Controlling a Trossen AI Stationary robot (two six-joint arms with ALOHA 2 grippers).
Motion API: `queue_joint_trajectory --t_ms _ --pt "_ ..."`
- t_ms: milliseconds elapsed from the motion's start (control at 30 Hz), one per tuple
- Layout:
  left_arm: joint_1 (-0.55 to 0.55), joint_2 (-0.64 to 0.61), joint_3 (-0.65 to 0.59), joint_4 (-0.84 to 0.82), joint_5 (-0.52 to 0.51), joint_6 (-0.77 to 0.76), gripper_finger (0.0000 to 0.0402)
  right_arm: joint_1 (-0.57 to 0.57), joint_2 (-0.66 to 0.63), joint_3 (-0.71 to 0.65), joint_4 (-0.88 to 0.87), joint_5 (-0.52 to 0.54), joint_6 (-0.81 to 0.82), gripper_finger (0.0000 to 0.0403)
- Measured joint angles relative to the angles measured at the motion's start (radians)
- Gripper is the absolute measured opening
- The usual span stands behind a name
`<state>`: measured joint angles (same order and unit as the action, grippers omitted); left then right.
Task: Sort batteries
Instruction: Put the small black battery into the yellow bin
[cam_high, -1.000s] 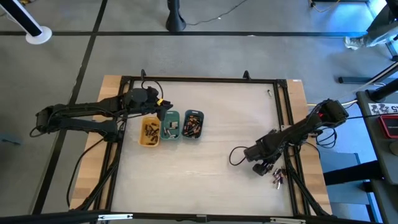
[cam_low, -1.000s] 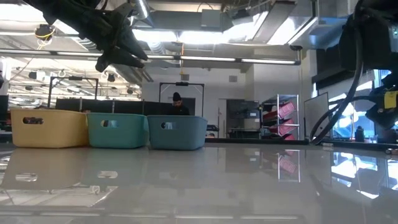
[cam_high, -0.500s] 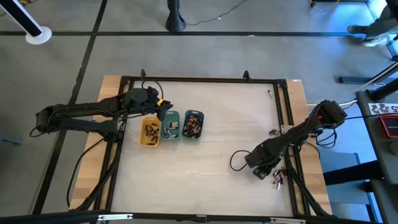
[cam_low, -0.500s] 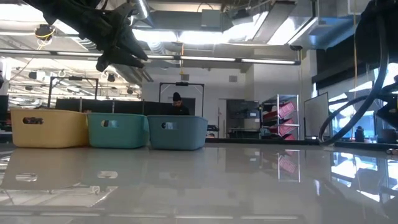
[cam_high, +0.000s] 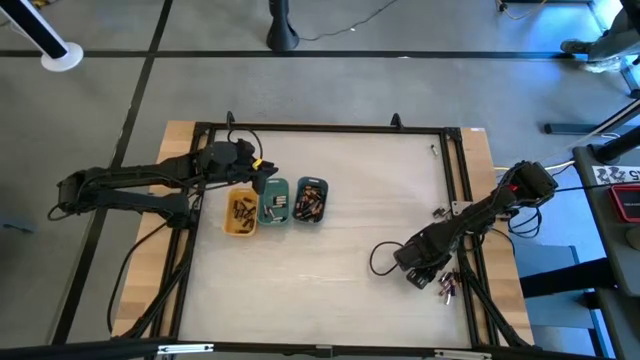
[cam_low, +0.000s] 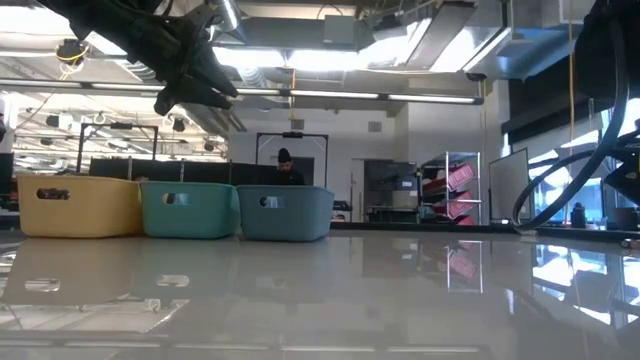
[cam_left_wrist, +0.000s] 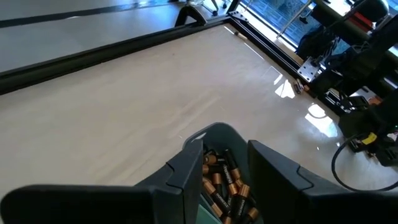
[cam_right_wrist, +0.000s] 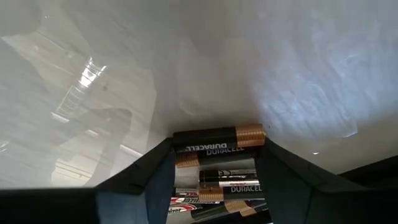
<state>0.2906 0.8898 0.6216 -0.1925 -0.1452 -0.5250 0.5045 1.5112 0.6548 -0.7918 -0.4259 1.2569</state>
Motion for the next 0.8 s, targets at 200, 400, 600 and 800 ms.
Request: queue_joint_trajectory --t_ms 200,400,600,800 --pt "-0.011 0.000 0.000 0.000 0.003 -0.008 0.0116 -0.009 0.000 0.000 -0.004 -0.001 0.000 0.0201" --pt "-0.029 0.000 0.000 0.000 0.004 0.001 0.0116 -0.049 0.002 -0.002 -0.005 -0.009 0.001 0.0200" --pt "-0.030 0.000 0.000 -0.001 0.010 0.002 0.0116 -0.066 0.002 -0.002 0.004 -0.004 0.009 0.0197" --pt "-0.030 0.000 0.000 -0.008 0.014 0.007 0.0116 -0.066 0.002 -0.002 0.005 -0.004 0.022 0.0198"
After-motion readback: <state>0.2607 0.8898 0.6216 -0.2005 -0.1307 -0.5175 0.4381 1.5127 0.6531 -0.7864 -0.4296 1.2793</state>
